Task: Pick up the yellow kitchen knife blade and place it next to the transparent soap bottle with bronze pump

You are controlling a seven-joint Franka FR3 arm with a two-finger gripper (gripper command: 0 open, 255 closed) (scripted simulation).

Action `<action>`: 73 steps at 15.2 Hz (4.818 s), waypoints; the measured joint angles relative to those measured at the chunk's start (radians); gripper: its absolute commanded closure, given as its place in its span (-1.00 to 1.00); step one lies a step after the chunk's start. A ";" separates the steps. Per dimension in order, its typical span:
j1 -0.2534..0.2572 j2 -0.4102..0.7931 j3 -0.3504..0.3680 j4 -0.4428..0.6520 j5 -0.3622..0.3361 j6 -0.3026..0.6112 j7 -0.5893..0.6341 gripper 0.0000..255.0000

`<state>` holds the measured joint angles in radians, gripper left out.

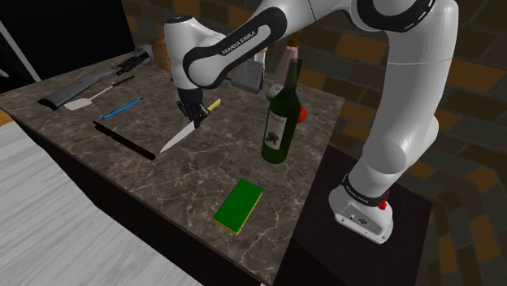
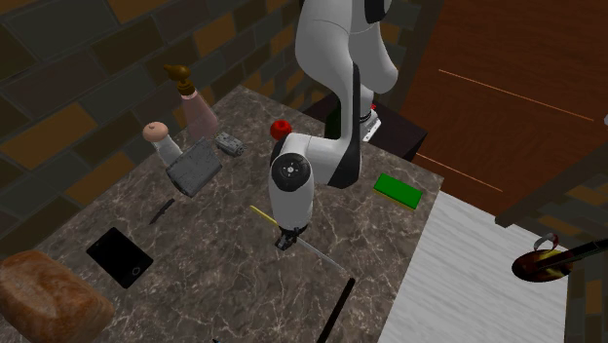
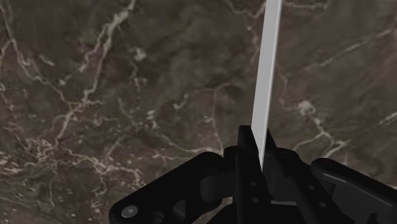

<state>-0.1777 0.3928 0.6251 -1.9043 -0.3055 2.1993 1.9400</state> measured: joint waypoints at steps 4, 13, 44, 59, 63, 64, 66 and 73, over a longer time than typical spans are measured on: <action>-0.005 -0.014 0.006 0.009 0.012 -0.020 -0.008 1.00; -0.022 -0.075 0.030 0.060 0.063 -0.119 -0.043 1.00; -0.026 -0.164 0.063 0.375 0.140 -0.501 -0.102 1.00; 0.030 -0.098 0.068 0.664 0.099 -0.735 -0.093 1.00; 0.063 -0.060 0.068 0.766 0.073 -0.805 -0.085 1.00; 0.078 -0.042 0.067 0.809 0.060 -0.832 -0.083 1.00; 0.090 -0.030 0.066 0.850 0.051 -0.863 -0.083 1.00; 0.054 -0.059 0.064 0.889 0.066 -0.923 -0.127 1.00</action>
<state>-0.1238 0.3334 0.6895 -1.0151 -0.2398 1.2764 1.8127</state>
